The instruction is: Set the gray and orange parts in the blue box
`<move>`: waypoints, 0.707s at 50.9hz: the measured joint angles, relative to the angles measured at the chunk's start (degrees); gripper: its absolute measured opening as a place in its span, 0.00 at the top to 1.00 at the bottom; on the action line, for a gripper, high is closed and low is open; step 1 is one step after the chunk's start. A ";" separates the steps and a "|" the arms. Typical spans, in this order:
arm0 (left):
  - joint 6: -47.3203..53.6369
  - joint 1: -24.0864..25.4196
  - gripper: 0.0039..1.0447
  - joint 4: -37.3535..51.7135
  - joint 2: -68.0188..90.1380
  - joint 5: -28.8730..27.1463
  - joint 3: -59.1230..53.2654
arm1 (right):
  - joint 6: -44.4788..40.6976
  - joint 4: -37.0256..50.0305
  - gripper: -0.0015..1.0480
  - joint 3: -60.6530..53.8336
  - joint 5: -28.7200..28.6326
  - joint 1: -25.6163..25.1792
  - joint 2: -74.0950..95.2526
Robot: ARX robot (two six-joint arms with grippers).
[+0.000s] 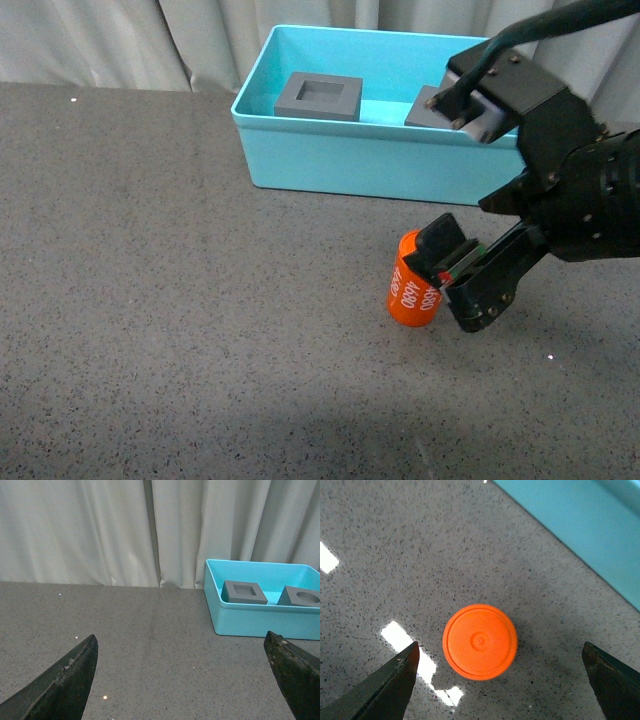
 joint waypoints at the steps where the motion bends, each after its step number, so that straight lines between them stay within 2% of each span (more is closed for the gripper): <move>1: -0.02 0.00 0.06 0.00 0.00 0.00 0.00 | -0.11 -0.52 0.09 0.61 0.31 0.33 0.90; 18: 0.00 0.00 0.06 0.00 0.00 0.00 0.00 | 0.66 -4.17 0.11 7.02 3.91 3.32 9.09; 29: 0.00 0.00 0.06 0.00 0.00 0.00 0.00 | 0.52 -9.27 0.37 9.27 6.99 3.72 10.21; 34: 0.00 0.00 0.06 0.00 0.00 0.00 0.00 | 0.52 -10.51 0.55 9.33 7.43 3.74 10.51; 36: 0.00 0.00 0.06 0.00 0.00 0.00 0.00 | 0.76 -10.84 0.58 9.35 7.02 3.72 10.03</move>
